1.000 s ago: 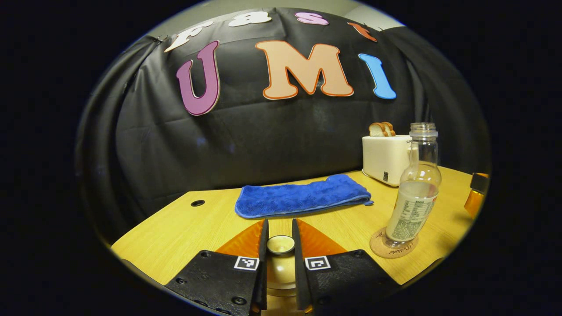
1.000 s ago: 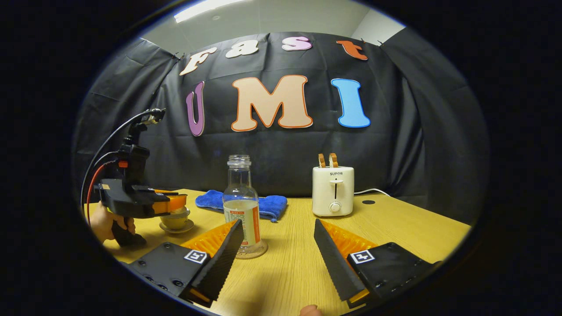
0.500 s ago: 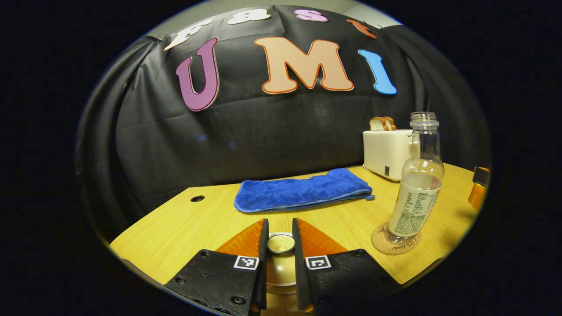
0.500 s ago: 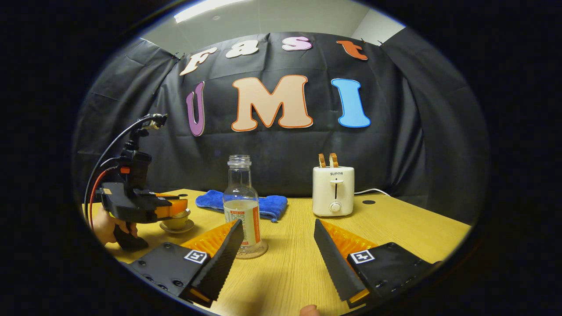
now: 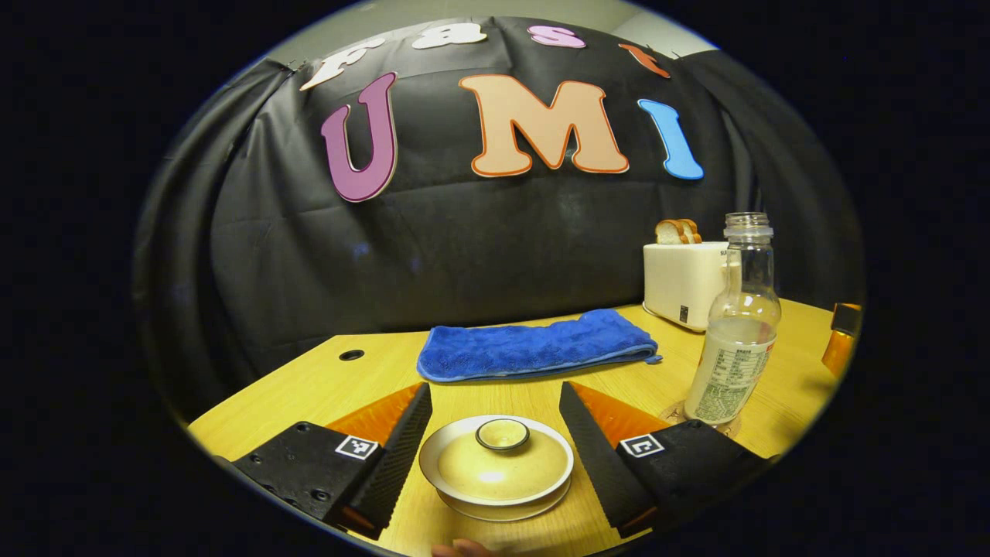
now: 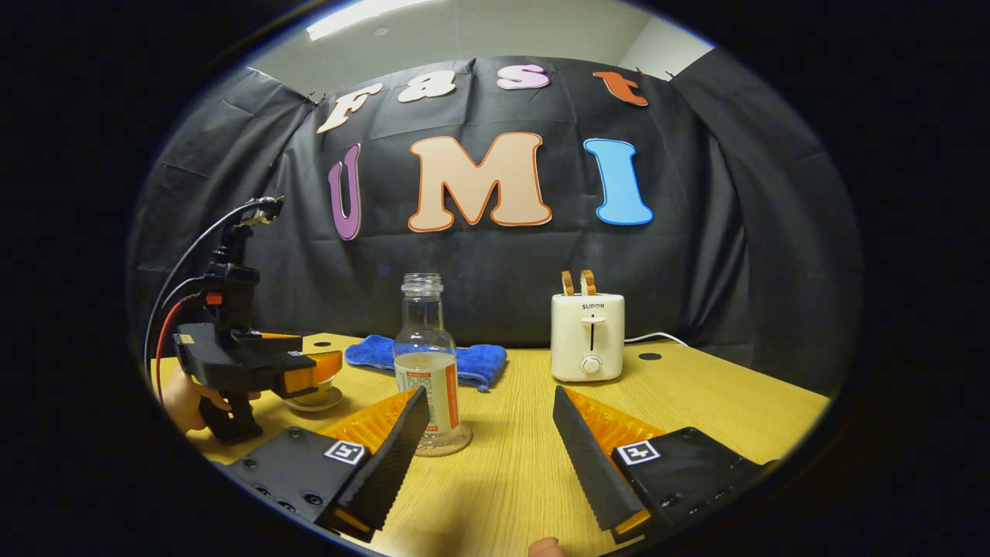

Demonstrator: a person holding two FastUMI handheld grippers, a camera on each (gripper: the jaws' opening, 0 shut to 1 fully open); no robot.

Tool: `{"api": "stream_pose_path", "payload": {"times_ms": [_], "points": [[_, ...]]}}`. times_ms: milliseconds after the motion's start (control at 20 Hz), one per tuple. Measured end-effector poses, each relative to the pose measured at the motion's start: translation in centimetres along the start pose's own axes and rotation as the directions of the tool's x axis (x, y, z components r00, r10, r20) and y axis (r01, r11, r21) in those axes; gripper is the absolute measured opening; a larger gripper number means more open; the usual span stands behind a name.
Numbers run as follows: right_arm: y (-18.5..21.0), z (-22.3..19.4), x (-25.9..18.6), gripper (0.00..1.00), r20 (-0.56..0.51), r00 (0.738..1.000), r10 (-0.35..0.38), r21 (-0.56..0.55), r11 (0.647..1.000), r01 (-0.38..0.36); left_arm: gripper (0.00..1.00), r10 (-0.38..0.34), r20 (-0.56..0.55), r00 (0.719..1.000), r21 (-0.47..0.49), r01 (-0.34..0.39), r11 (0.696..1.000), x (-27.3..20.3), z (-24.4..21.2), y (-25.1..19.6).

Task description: Open the teacup lid with one hand, grasp the water bottle and pour water into the teacup with the other hand; after pouring, place the water bottle on the coaster and then close the teacup lid.

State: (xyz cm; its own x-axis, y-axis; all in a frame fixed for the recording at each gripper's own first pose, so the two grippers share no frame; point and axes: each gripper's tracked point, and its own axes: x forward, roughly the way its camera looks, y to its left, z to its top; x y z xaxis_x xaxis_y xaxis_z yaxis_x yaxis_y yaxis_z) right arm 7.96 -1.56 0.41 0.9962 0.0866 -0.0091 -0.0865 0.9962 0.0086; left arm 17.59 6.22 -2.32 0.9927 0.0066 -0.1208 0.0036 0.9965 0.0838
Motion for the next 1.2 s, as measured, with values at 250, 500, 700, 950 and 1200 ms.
{"api": "stream_pose_path", "payload": {"times_ms": [250, 500, 700, 950, 1200], "points": [[-0.1, 0.0, 0.0, 1.00, 0.001, 1.000, -0.002, -0.001, 1.000, 0.002, 0.97, 0.021, 0.037, 0.999, 0.002, -0.021, 1.000, -1.7, 0.4, 0.1], [-0.3, 0.0, -0.3, 1.00, 0.001, 1.000, -0.021, -0.003, 1.000, 0.021, 0.97, 0.050, 0.090, 0.995, -0.070, -0.044, 0.997, -5.7, 0.8, 0.3], [-0.1, 0.1, -1.3, 0.98, 0.001, 1.000, -0.022, -0.003, 1.000, 0.022, 0.96, 0.042, 0.106, 0.993, -0.092, -0.032, 0.995, -9.1, 0.8, -0.5], [0.7, 0.2, -3.2, 1.00, 0.001, 1.000, -0.015, -0.003, 1.000, 0.015, 0.96, 0.032, 0.117, 0.993, -0.098, -0.020, 0.995, -13.3, 0.5, -1.7], [1.8, 0.2, -5.5, 0.98, 0.001, 1.000, -0.017, -0.002, 1.000, 0.017, 0.96, 0.026, 0.120, 0.992, -0.095, -0.015, 0.995, -16.4, 0.3, -2.9]]}}
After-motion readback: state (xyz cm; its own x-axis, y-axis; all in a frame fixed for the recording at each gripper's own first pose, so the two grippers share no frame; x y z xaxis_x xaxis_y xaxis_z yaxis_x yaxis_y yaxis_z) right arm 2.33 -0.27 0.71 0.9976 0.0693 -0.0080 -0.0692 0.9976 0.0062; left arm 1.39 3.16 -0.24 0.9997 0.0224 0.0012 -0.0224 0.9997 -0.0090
